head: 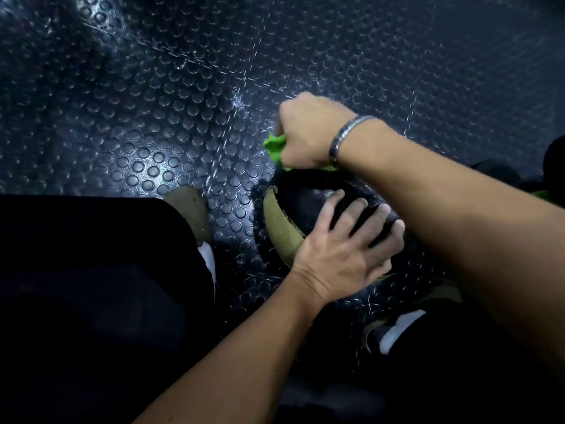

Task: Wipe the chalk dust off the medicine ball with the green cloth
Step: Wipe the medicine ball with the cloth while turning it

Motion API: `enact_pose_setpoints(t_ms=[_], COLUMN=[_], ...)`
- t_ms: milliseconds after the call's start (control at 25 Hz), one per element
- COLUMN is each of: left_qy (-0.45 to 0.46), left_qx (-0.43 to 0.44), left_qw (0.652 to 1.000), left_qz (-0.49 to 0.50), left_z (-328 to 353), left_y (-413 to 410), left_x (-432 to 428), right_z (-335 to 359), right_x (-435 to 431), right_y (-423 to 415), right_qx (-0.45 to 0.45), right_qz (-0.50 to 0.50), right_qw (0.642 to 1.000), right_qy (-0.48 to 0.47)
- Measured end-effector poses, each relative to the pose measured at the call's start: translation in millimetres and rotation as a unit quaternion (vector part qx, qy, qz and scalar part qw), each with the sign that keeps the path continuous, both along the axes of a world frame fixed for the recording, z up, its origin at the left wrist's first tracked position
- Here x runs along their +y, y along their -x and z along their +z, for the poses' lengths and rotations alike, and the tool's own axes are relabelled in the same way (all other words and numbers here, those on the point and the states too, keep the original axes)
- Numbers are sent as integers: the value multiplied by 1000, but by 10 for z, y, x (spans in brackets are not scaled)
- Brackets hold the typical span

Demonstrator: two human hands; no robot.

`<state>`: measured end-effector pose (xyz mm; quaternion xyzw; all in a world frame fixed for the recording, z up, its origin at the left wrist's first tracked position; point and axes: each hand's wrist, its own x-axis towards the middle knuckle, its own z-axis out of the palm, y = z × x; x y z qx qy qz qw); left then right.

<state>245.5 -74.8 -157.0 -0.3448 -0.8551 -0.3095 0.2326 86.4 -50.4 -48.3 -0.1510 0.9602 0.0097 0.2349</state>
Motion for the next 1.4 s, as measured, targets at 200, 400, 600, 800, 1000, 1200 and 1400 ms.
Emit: enact_pose_setpoints(t_ms=[200, 400, 600, 800, 1000, 1200, 1400], left_qy=[34, 16, 14, -5, 39, 38, 28], left_qx=[27, -44, -12, 28, 15, 14, 15], left_qw=[999, 998, 1000, 999, 999, 999, 999], left_qz=[1, -39, -24, -35, -3, 16, -10], left_z=[-10, 26, -32, -19, 24, 26, 54], left_y=[-6, -28, -16, 62, 46, 23, 54], left_x=[-44, 20, -20, -62, -26, -23, -26], right_z=[-114, -78, -104, -56, 91, 115, 87], right_x=[-177, -172, -168, -45, 379, 396, 422], right_y=[-9, 74, -100, 6, 40, -185, -33], right_qx=[19, 48, 54, 96, 101, 81, 88], right_qz=[34, -34, -41, -62, -131, -115, -165], right_qw=[998, 997, 997, 992, 986, 990, 982], right_qy=[-48, -57, -35, -50, -35, 23, 13])
